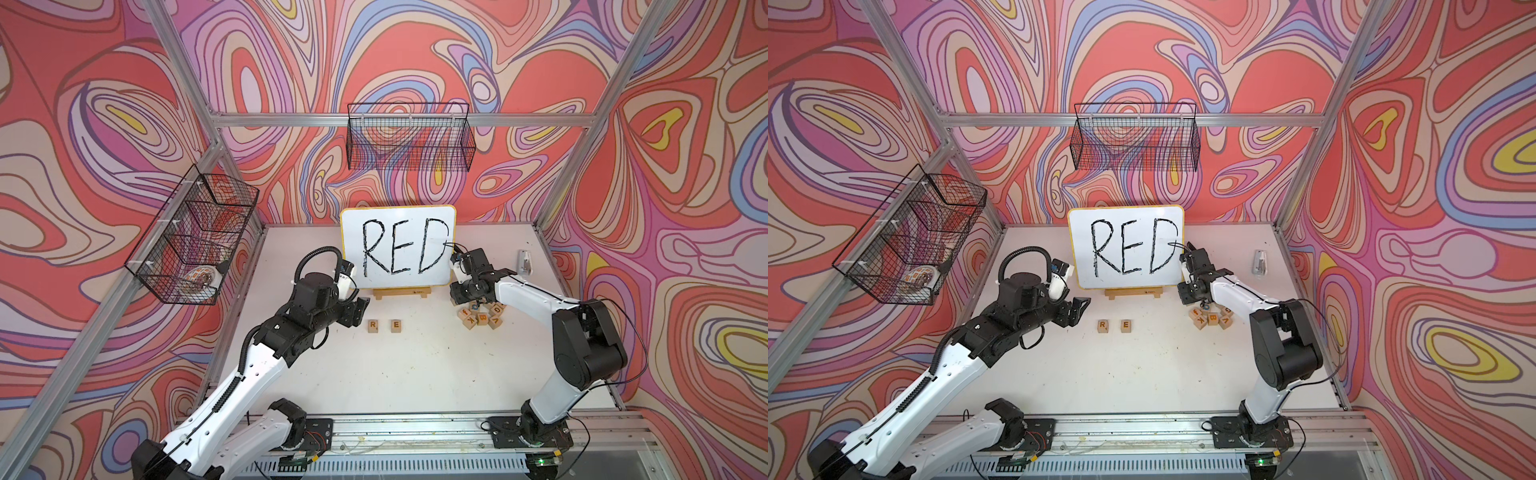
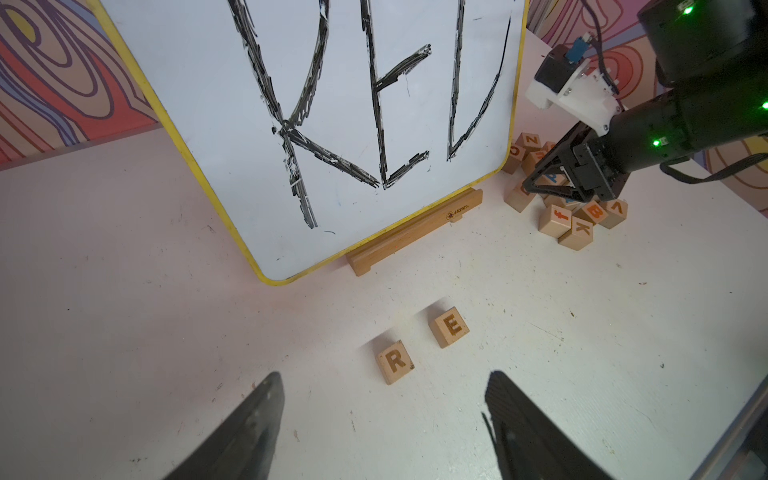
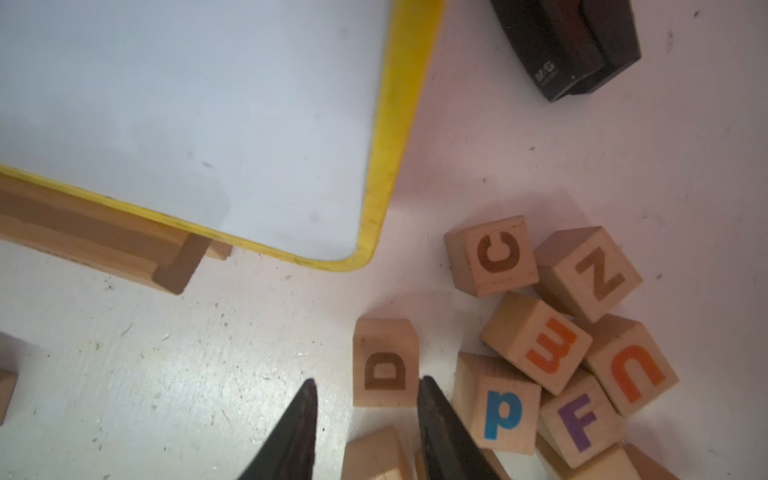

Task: Assemble the uppercase word "red" with letter blocks
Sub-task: Pick up the letter block from the center of the board.

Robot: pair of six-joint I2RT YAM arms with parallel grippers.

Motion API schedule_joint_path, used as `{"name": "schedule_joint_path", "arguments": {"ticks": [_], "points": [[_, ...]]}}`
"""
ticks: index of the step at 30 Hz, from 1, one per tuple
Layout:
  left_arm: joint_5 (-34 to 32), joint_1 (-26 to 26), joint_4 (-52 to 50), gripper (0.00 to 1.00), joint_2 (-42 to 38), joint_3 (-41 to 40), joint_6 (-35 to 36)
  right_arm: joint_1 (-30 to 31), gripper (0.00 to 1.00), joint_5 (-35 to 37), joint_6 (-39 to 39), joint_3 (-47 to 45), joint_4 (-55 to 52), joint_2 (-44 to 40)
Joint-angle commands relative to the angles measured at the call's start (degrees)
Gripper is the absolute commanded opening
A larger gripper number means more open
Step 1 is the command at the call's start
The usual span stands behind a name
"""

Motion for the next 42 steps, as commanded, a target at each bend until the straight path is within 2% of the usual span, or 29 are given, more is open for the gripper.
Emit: {"name": "schedule_joint_path", "arguments": {"ticks": [1, 42], "points": [[-0.6, -0.3, 0.0, 0.79, 0.0, -0.2, 0.7, -0.4, 0.42, -0.1, 0.7, -0.8, 2.5, 1.2], [-0.8, -0.3, -0.4, 0.79, -0.3, -0.2, 0.9, -1.5, 0.41, -0.4, 0.2, -3.5, 6.4, 5.2]]}}
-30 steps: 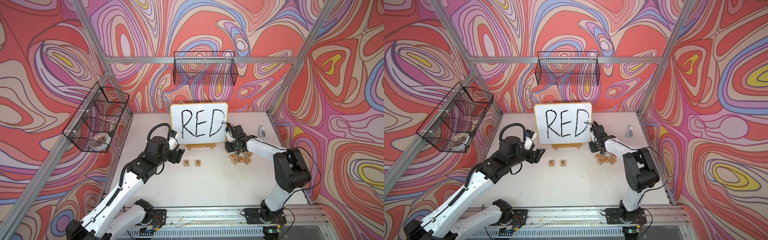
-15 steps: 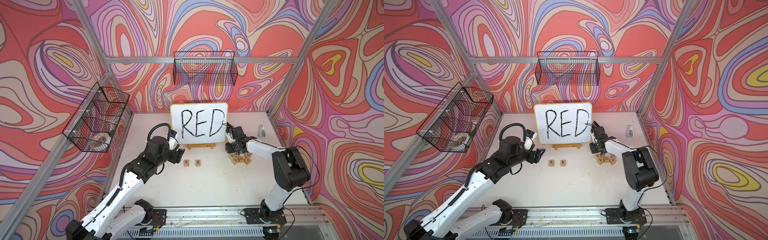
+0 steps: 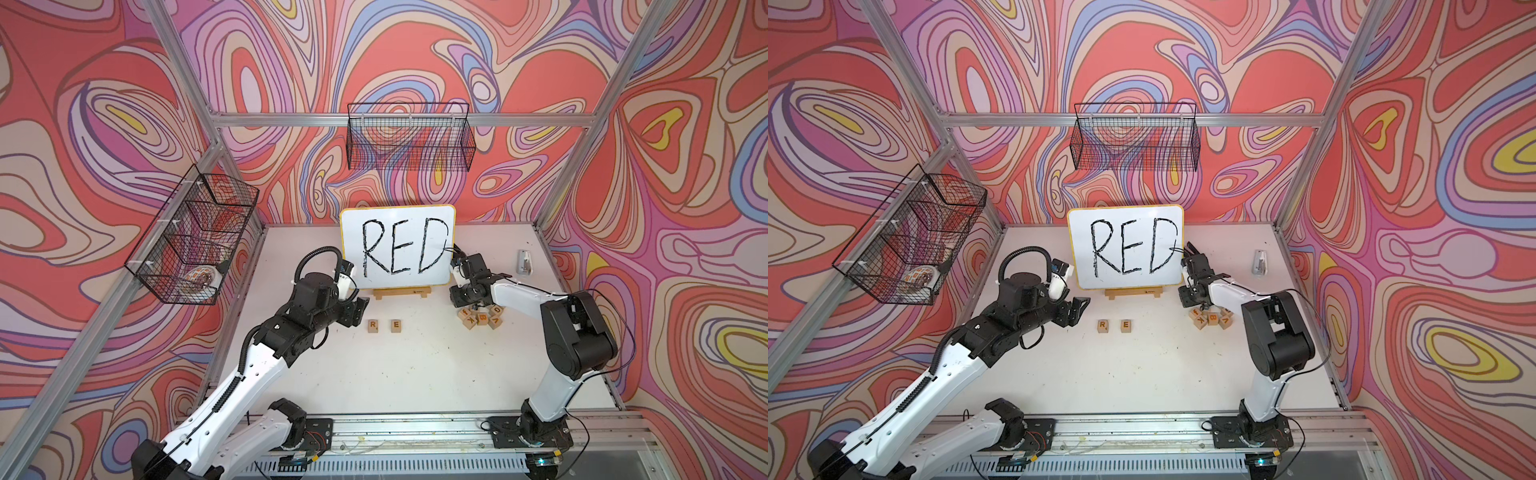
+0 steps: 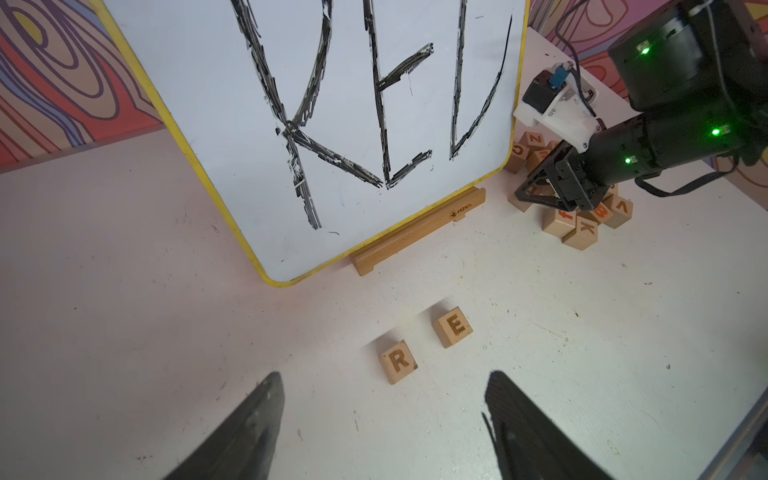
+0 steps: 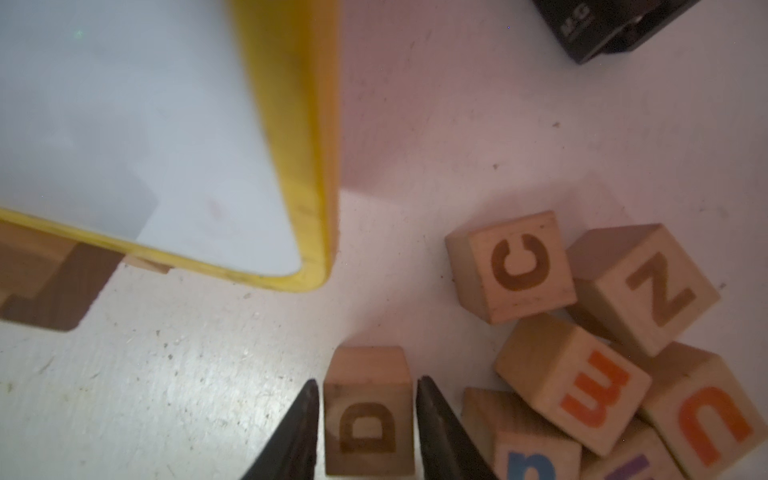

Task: Assemble the uppercase word "red" with letter blocks
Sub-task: Pick up the letter block from the center of the board.

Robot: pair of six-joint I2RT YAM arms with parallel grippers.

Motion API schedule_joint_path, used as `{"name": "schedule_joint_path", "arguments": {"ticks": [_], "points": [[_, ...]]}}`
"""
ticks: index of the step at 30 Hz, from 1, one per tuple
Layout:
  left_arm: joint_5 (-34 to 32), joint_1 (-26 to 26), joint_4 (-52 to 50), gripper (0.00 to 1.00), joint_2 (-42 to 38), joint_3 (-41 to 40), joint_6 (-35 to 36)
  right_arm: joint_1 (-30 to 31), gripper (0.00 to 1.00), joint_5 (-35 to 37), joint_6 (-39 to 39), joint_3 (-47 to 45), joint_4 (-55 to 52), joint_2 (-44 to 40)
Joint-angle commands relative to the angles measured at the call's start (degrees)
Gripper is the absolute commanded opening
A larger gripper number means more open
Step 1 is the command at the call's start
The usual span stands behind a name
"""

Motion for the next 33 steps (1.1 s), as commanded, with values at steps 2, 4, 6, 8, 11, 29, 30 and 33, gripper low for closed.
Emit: {"name": "schedule_joint_path", "arguments": {"ticks": [2, 4, 6, 8, 11, 29, 30, 33], "points": [[-0.3, -0.3, -0.4, 0.79, -0.5, -0.1, 0.7, -0.5, 0.41, -0.3, 0.3, -1.0, 0.8, 0.8], [-0.4, -0.2, -0.4, 0.79, -0.4, -0.3, 0.7, -0.5, 0.41, -0.5, 0.3, -1.0, 0.9, 0.9], [-0.3, -0.3, -0.4, 0.79, -0.4, -0.2, 0.7, -0.5, 0.40, -0.7, 0.3, -0.9, 0.7, 1.0], [-0.2, -0.3, -0.3, 0.79, -0.4, -0.2, 0.7, -0.6, 0.39, -0.8, 0.3, -0.9, 0.7, 1.1], [-0.3, -0.3, -0.4, 0.79, -0.4, -0.1, 0.7, -0.6, 0.38, -0.8, 0.4, -1.2, 0.6, 1.1], [-0.1, -0.3, -0.3, 0.79, -0.7, -0.1, 0.6, -0.5, 0.24, -1.7, 0.9, -1.3, -1.8, -2.7], [-0.1, -0.4, -0.4, 0.79, -0.7, -0.2, 0.6, -0.6, 0.24, -1.8, 1.0, -1.4, -2.2, -3.3], [-0.1, -0.3, -0.4, 0.79, -0.8, -0.2, 0.5, -0.6, 0.24, -3.0, 2.0, -1.6, -3.3, -5.4]]}}
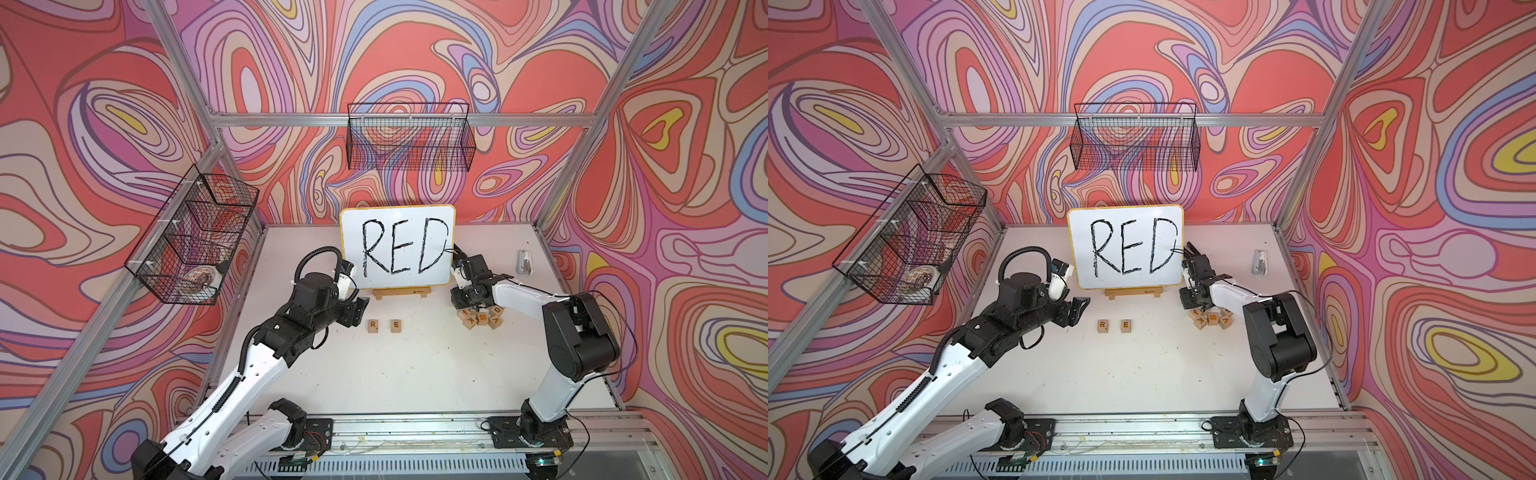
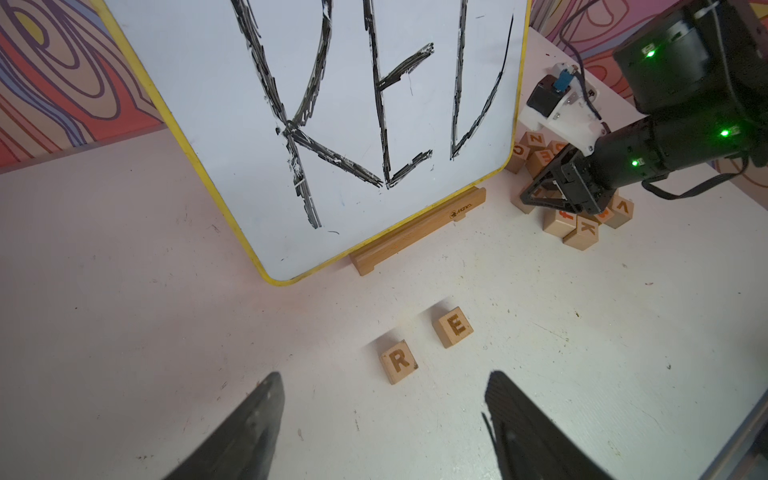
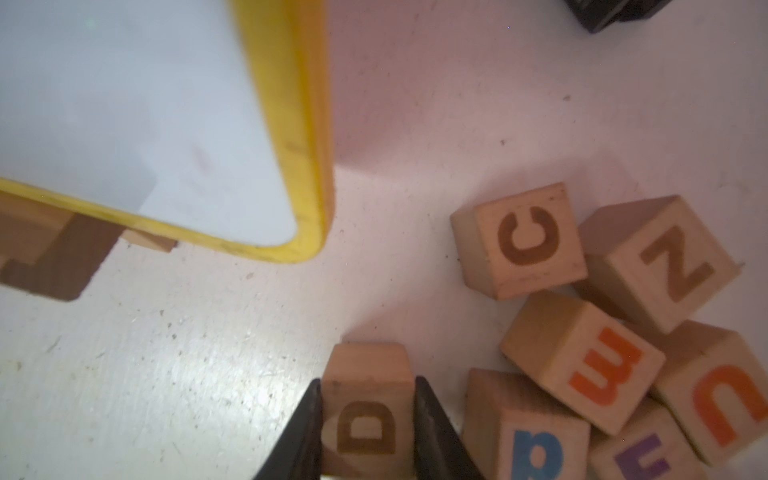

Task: Assemble the uppercase word "red" with letter blocks
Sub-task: Pick up the letter block from the center of the board.

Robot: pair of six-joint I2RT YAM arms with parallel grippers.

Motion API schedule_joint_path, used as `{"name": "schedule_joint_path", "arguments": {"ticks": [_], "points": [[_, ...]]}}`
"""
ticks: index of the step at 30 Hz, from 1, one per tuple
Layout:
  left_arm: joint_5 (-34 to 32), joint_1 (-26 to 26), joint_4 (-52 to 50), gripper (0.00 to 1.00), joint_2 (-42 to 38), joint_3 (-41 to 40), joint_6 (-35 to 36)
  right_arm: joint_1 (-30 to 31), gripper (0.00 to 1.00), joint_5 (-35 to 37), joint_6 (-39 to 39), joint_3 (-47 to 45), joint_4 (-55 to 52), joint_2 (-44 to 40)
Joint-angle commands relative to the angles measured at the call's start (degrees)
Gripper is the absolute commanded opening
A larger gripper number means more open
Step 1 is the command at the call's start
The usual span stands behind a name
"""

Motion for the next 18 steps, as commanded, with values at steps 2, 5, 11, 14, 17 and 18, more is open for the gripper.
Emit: {"name": "schedule_joint_path", "arguments": {"ticks": [2, 5, 11, 14, 17, 18], "points": [[0.0, -0.4, -0.3, 0.79, -0.7, -0.1, 0.5, -0.3, 0.24, -1.9, 2.2, -0.6, -2.6, -4.7], [-0.1, -0.3, -0.4, 0.79, -0.7, -0.1, 0.5, -0.3, 0.23, -2.3, 3.4, -0.6, -4.0, -6.9], [-0.1, -0.4, -0.4, 0.79, -0.8, 0.0, 0.6, 0.2, 0.21, -4.3, 5.7, -1.7, -7.2, -12.7], [0.0, -0.4, -0.4, 0.79, -0.8, -0.1, 0.5, 1.1, 0.20, -3.4, 6.7, -1.7, -10.1, -15.0], [0.1, -0.3, -0.4, 0.79, -0.7, -0.1, 0.5, 4.0, 0.19, -1.3, 8.4, -1.8, -12.3, -16.7], [0.1, -0.3, -0.4, 0.79, -0.7, -0.1, 0.5, 5.2, 0.18, -0.8, 8.9, -1.7, -12.9, -17.0]]}}
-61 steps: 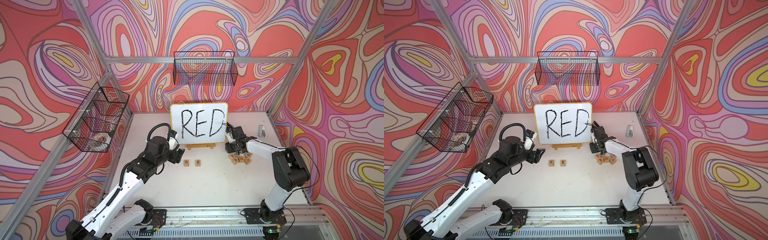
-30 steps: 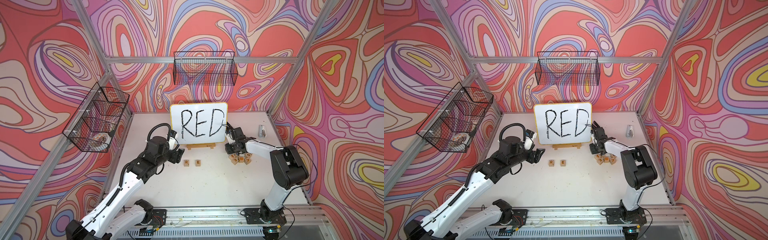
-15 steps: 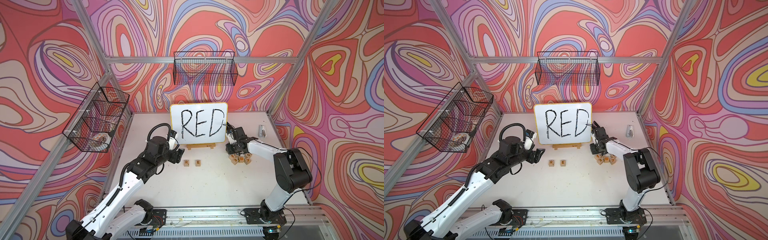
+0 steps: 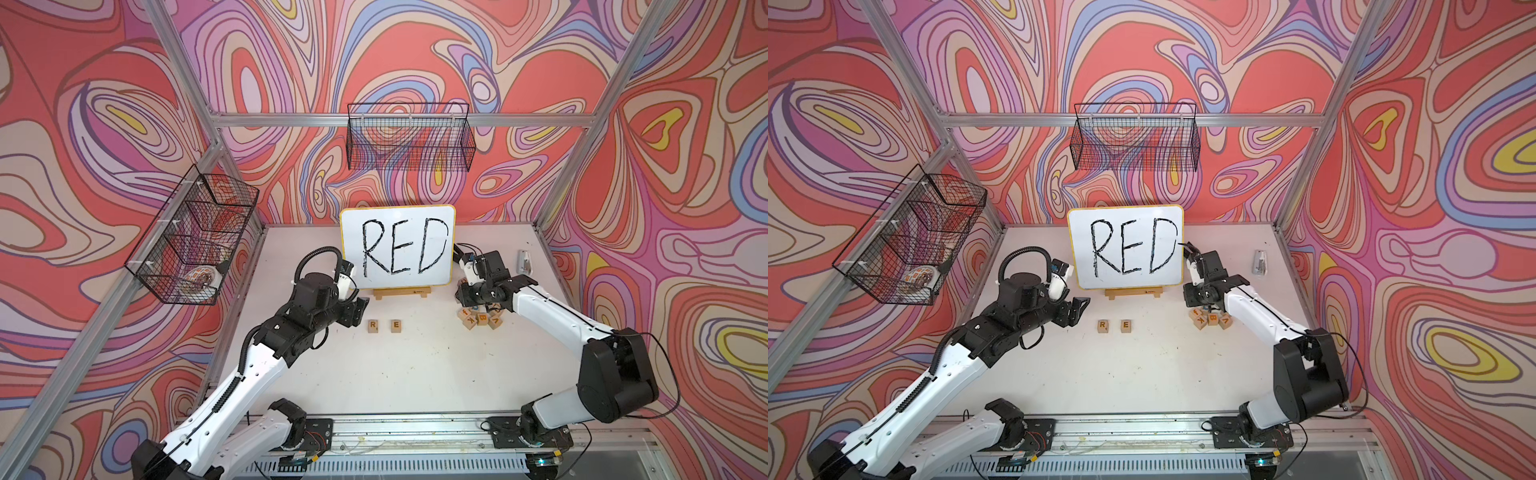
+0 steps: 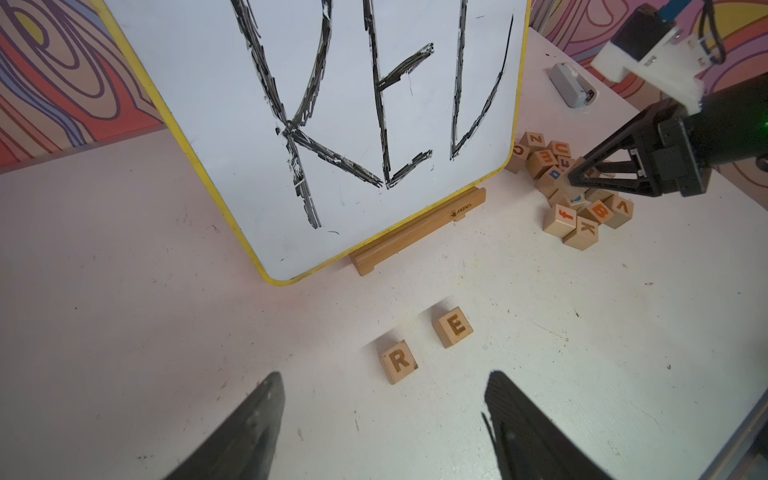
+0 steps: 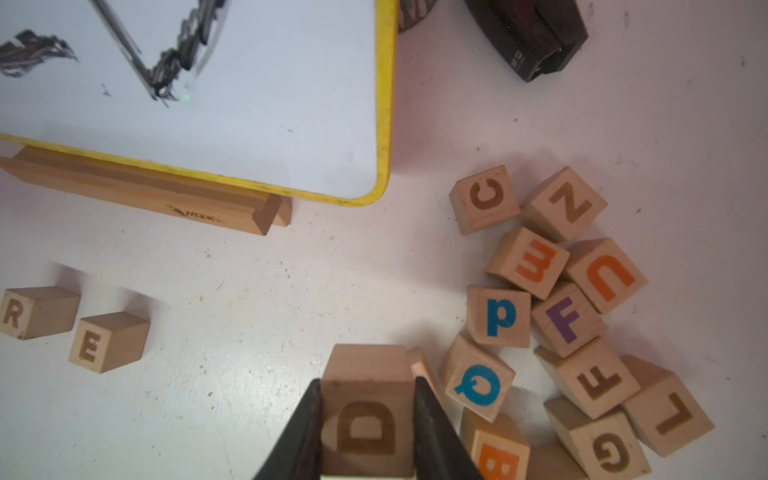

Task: Assemble the uppercase word "red" with letter blocks
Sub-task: Pick up the letter block from the center of the board, then place the letter block at the center of the board.

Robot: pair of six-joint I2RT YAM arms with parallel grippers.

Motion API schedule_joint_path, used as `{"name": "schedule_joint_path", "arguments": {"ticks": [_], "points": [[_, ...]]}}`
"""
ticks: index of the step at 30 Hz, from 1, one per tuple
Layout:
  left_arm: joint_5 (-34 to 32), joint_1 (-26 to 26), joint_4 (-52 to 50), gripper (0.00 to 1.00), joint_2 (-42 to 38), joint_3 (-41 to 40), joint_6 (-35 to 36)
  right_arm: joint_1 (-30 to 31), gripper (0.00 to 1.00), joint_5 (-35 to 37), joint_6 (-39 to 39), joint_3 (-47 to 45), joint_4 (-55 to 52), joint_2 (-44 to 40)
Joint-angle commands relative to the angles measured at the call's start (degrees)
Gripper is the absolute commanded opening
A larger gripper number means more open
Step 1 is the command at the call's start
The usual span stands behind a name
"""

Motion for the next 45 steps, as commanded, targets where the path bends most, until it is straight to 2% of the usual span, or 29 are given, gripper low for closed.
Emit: {"name": "schedule_joint_path", "arguments": {"ticks": [1, 6, 14, 18, 26, 32, 45], "points": [[0.1, -0.3, -0.4, 0.79, -0.6, 0.0, 0.5, 4.5, 0.18, 2.4, 3.3, -0.5, -3.9, -1.7], [0.2, -0.3, -0.3, 0.79, -0.7, 0.0, 0.5, 12.7, 0.18, 6.9, 9.3, 1.4, -5.5, 0.4], [0.2, -0.4, -0.4, 0.79, -0.8, 0.0, 0.5, 21.9, 0.17, 11.6, 24.6, 4.9, -4.8, 6.9], [-0.1, -0.3, -0.4, 0.79, -1.2, 0.0, 0.5, 24.1, 0.14, 15.5, 30.7, 8.3, -8.6, 11.0], [-0.2, -0.3, -0.6, 0.79, -1.0, 0.0, 0.5, 26.9, 0.13, 17.5, 40.9, 10.5, -10.1, 15.3], [-0.1, -0.3, -0.6, 0.79, -0.9, 0.1, 0.4, 27.1, 0.15, 18.2, 43.4, 12.2, -11.4, 18.4], [-0.2, -0.3, -0.6, 0.79, -1.3, 0.1, 0.5, 27.1, 0.18, 18.7, 42.5, 15.5, -11.2, 23.0]]}}
